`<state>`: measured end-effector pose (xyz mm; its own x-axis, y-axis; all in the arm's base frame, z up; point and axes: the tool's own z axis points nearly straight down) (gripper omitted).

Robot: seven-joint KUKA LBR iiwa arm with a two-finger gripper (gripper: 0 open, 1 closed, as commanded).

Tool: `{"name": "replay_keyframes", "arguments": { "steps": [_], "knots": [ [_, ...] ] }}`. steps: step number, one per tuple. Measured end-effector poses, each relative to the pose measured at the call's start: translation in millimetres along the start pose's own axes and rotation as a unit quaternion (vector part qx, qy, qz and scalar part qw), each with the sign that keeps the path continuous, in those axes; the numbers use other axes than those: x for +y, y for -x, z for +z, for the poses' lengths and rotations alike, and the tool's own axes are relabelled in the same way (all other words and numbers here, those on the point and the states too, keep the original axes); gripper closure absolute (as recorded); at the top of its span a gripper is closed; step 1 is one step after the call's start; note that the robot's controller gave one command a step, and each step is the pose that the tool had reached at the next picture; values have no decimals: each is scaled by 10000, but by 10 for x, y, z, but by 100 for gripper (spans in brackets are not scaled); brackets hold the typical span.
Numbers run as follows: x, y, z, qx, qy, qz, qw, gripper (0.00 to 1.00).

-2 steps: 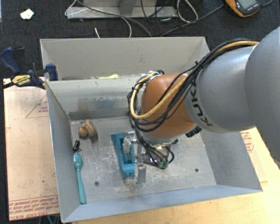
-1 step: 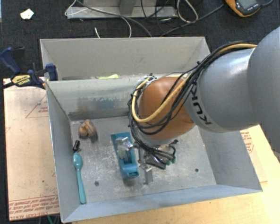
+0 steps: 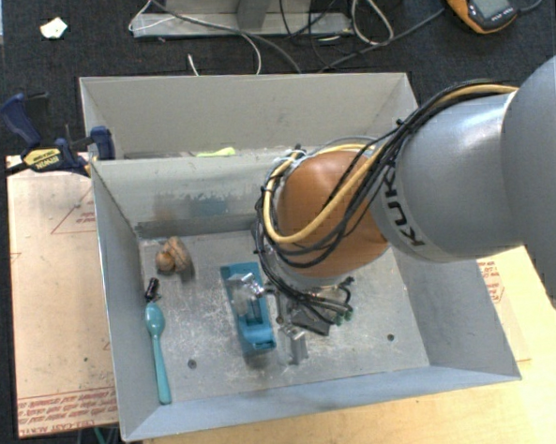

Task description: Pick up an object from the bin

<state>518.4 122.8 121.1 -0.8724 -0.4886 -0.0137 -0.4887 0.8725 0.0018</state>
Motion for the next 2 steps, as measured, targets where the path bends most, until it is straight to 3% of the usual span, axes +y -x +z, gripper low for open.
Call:
{"name": "replay_keyframes", "arguments": {
  "steps": [1,2],
  "knots": [
    [-16,0,11,3,-1,1514,9885,0],
    [10,8,21,-4,-2,503,9987,0]
  ]
}}
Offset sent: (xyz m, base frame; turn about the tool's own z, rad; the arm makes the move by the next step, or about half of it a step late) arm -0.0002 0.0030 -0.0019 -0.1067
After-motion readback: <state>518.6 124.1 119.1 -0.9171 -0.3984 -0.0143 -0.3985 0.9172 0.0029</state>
